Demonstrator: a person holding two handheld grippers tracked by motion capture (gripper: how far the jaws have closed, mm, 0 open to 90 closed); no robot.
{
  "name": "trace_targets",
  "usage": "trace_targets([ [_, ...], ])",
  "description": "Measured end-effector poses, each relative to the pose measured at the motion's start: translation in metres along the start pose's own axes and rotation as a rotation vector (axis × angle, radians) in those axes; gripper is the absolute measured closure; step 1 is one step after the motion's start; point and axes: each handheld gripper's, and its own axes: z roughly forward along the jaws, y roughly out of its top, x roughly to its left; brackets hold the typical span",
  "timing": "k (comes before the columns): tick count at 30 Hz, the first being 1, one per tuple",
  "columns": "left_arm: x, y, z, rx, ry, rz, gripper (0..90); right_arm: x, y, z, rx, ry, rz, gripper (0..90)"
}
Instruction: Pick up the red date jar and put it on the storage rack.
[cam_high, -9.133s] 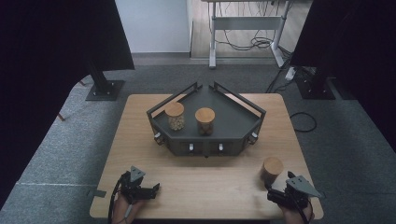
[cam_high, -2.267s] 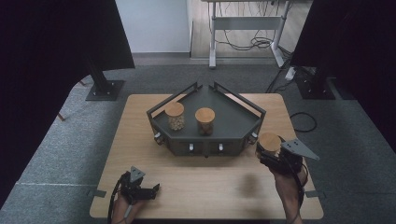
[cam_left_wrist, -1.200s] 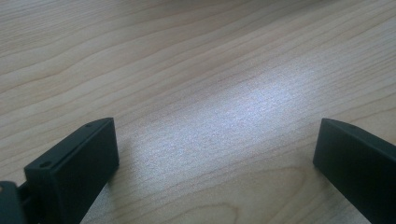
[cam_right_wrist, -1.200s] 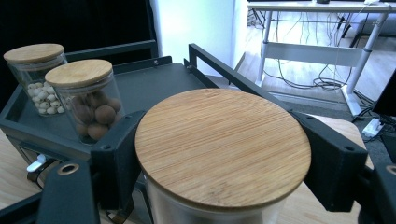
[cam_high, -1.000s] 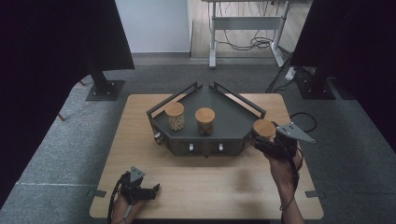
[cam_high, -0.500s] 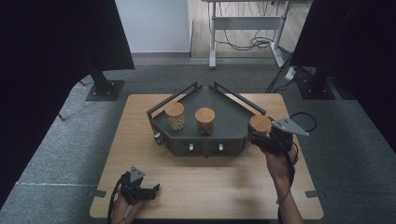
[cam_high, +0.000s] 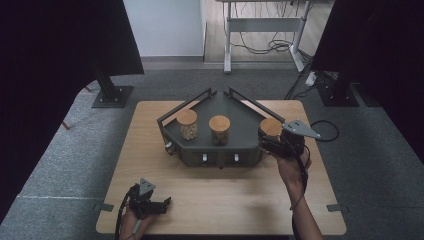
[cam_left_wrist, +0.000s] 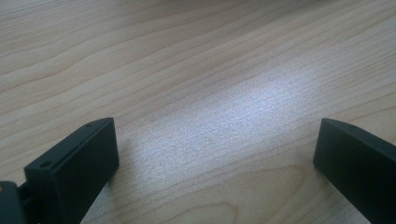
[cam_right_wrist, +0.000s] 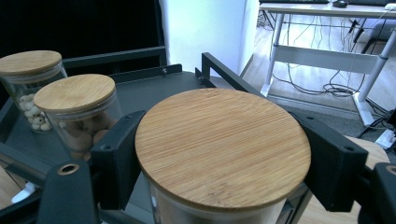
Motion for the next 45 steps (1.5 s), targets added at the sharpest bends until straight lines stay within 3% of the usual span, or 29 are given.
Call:
trace_targets([
  [45,0.000,0.000,0.000,0.000,-0.003,0.002,0.0,0.009,0.007,0.058,0.031,0.023,-0.041,22.6],
])
